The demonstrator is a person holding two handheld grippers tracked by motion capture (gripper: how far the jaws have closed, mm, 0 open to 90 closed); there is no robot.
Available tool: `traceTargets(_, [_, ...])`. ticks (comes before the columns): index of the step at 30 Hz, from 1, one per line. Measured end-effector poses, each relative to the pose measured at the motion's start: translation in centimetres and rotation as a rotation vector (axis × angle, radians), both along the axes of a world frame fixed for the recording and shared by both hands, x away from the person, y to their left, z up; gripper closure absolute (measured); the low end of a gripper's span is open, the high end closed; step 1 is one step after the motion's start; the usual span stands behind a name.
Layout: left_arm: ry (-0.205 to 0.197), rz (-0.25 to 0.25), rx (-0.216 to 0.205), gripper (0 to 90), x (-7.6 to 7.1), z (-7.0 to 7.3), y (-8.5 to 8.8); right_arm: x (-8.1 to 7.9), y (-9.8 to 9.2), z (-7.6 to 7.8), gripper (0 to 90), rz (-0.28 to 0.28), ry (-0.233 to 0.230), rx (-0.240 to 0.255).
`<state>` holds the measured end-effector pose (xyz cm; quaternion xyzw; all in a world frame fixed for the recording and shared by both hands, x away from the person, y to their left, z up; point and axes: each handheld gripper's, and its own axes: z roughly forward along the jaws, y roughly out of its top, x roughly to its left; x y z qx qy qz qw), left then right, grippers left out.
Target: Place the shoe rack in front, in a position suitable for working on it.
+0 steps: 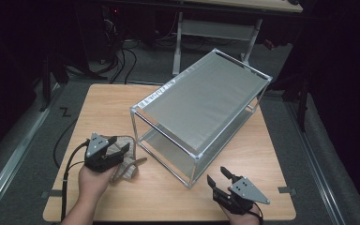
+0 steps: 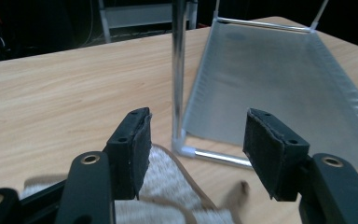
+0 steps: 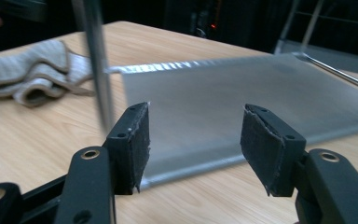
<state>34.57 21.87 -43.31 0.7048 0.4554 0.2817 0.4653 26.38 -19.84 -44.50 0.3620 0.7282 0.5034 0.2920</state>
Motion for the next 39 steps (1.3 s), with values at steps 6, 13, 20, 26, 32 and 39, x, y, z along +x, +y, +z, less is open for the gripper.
traceTargets(6, [0.003, 0.012, 0.02, 42.7, 2.6, -0.4, -0.9, -0.4, 1.6, 0.2, 43.0, 0.058, -0.004, 0.005])
traceTargets(13, [-0.013, 0.015, 0.029, 46.1, 4.8, -0.6, -2.1, -0.4, 2.6, 0.3, 45.1, 0.099, 0.007, 0.015])
traceTargets(20, [0.0, 0.01, 0.023, 55.1, 6.9, -0.6, -2.7, 0.6, 3.7, 1.2, 53.0, 0.126, 0.019, -0.011])
traceTargets(26, [-0.018, 0.025, 0.02, 71.8, 7.1, -0.5, -3.1, 0.9, 4.3, 1.2, 64.0, 0.124, 0.021, 0.005])
traceTargets(32, [-0.028, 0.024, 0.017, 80.0, 6.5, -0.5, -3.1, 0.7, 4.5, 1.1, 72.7, 0.133, 0.01, 0.015])
traceTargets(39, [-0.031, -0.001, 0.018, 80.2, 5.7, -0.5, -3.4, 0.6, 3.8, 1.3, 80.2, 0.115, -0.011, 0.01])
